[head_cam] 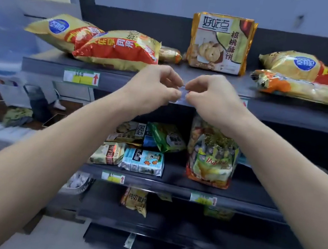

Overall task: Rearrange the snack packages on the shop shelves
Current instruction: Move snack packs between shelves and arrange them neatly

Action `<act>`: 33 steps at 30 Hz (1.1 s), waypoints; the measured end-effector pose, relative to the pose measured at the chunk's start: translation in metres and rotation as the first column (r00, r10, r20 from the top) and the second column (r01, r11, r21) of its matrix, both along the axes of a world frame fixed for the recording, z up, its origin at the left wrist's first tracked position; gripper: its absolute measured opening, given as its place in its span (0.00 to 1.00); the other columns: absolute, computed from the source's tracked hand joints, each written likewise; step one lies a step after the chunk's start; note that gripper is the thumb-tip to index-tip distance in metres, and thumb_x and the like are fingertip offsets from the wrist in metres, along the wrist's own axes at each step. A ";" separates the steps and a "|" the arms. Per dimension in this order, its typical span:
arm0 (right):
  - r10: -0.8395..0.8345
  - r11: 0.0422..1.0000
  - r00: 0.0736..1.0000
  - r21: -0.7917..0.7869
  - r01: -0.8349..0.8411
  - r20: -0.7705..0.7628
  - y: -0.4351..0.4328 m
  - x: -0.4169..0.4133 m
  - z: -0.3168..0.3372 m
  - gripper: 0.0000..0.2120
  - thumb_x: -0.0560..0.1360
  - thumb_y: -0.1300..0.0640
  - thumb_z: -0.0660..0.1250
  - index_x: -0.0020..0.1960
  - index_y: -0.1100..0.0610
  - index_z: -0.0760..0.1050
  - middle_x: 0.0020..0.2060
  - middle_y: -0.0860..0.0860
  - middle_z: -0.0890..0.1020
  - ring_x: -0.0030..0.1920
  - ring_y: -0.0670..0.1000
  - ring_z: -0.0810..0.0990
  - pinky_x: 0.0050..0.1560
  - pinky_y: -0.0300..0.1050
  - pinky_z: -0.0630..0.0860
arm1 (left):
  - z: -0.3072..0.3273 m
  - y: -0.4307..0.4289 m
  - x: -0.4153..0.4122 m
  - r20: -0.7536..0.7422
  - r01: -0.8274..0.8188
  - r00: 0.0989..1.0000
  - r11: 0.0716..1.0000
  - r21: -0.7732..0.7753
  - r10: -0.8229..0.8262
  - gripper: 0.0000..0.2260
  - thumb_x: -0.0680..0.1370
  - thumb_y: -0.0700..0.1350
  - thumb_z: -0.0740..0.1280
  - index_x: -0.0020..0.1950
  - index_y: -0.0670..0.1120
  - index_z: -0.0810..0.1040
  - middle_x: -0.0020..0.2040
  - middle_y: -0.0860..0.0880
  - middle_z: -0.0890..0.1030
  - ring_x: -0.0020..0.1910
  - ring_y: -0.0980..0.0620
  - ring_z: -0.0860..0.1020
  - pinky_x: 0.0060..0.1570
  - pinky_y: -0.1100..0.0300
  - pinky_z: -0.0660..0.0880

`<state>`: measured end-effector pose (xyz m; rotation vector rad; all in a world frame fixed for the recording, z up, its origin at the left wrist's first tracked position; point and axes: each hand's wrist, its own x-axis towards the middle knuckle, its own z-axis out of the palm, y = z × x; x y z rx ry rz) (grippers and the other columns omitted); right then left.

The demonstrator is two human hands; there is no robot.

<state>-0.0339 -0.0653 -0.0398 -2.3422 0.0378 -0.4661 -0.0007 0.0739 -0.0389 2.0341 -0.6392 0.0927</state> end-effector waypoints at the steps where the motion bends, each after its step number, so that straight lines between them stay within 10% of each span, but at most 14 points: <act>1: 0.011 1.000 1.000 0.006 -0.011 -0.019 0.008 -0.002 -0.006 0.13 0.73 0.58 0.65 0.57 0.55 0.79 0.54 0.52 0.81 0.55 0.51 0.78 0.55 0.43 0.74 | -0.005 0.010 -0.003 -0.009 -0.005 1.000 1.000 0.014 0.005 0.08 0.74 0.38 0.68 0.52 0.44 0.78 0.46 0.46 0.82 0.46 0.49 0.81 0.53 0.50 0.79; 16: 0.215 0.977 0.928 0.051 -0.209 -0.304 0.087 0.040 -0.098 0.12 0.75 0.61 0.64 0.58 0.58 0.78 0.57 0.53 0.79 0.44 0.47 0.76 0.36 0.35 0.71 | -0.102 0.129 0.022 -0.303 -0.341 0.883 0.934 0.108 0.358 0.04 0.74 0.35 0.67 0.47 0.42 0.78 0.40 0.44 0.80 0.41 0.47 0.78 0.50 0.49 0.78; 21: 0.234 0.971 0.887 0.059 -0.230 -0.398 0.088 0.072 -0.124 0.17 0.76 0.58 0.65 0.63 0.63 0.74 0.61 0.56 0.78 0.55 0.56 0.79 0.55 0.50 0.76 | -0.127 0.131 0.045 -0.347 -0.381 0.838 0.907 0.181 0.421 0.03 0.75 0.37 0.67 0.47 0.42 0.77 0.42 0.43 0.80 0.41 0.48 0.78 0.49 0.50 0.78; 30: 0.234 0.972 0.848 0.123 -0.199 -0.476 0.078 0.135 -0.169 0.18 0.76 0.55 0.65 0.62 0.64 0.73 0.54 0.57 0.80 0.40 0.51 0.76 0.42 0.47 0.73 | -0.183 0.105 0.109 -0.386 -0.405 0.795 0.883 0.236 0.468 0.04 0.77 0.44 0.67 0.46 0.43 0.77 0.40 0.48 0.77 0.42 0.49 0.75 0.48 0.55 0.73; 33: 0.211 0.977 0.816 0.136 -0.164 -0.539 0.077 0.149 -0.183 0.18 0.78 0.56 0.63 0.64 0.64 0.71 0.57 0.58 0.79 0.51 0.54 0.80 0.50 0.48 0.76 | -0.199 0.103 0.131 -0.415 -0.398 0.782 0.884 0.244 0.466 0.05 0.77 0.42 0.67 0.49 0.40 0.78 0.39 0.47 0.76 0.40 0.50 0.73 0.45 0.58 0.71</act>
